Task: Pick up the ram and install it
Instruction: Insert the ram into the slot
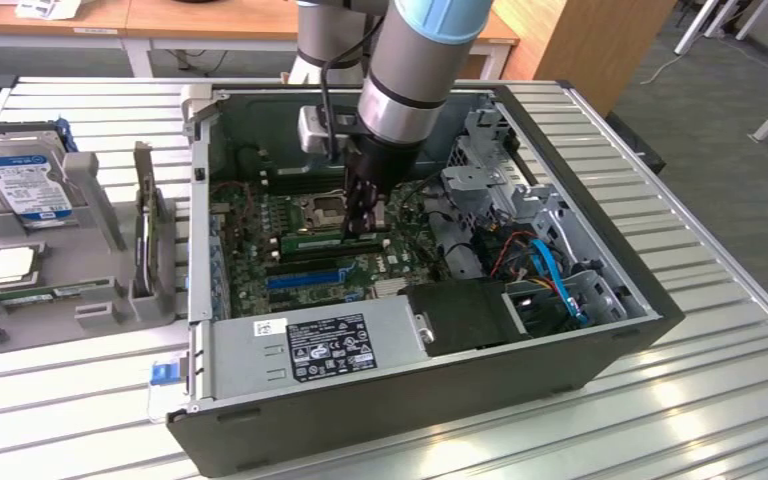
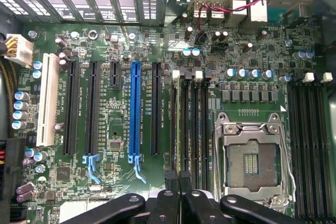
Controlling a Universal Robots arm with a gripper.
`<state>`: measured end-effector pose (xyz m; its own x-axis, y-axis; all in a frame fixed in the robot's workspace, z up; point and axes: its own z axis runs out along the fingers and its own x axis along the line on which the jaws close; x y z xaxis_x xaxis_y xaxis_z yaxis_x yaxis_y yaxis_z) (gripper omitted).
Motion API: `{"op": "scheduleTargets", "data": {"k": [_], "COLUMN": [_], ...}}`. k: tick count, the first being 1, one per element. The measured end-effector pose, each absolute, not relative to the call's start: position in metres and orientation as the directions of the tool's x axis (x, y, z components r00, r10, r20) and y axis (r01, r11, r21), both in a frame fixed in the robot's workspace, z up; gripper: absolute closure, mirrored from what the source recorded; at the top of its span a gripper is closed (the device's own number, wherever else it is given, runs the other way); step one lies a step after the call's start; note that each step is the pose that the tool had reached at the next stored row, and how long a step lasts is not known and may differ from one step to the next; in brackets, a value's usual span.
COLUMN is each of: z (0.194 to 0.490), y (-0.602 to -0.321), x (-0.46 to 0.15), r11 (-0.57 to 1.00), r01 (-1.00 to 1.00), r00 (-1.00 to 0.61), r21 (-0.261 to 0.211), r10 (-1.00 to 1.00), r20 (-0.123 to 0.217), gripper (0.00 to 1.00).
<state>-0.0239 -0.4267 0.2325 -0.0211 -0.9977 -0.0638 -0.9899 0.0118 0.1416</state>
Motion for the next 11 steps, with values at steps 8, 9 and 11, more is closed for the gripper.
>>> {"op": "scheduleTargets", "data": {"k": [8, 9, 11], "z": [0.2322, 0.2322, 0.2322], "y": [-0.4266, -0.4266, -0.4265], "x": [-0.0243, -0.025, -0.0261], "r11": [0.012, 0.012, 0.012], "r01": [-0.99, -0.99, -0.99], "r00": [-0.021, -0.021, -0.021], "r21": [0.142, 0.141, 0.14], "r10": [-0.998, -0.998, -0.998], "r20": [-0.064, -0.064, -0.064], "gripper": [0.88, 0.88, 0.88]}}
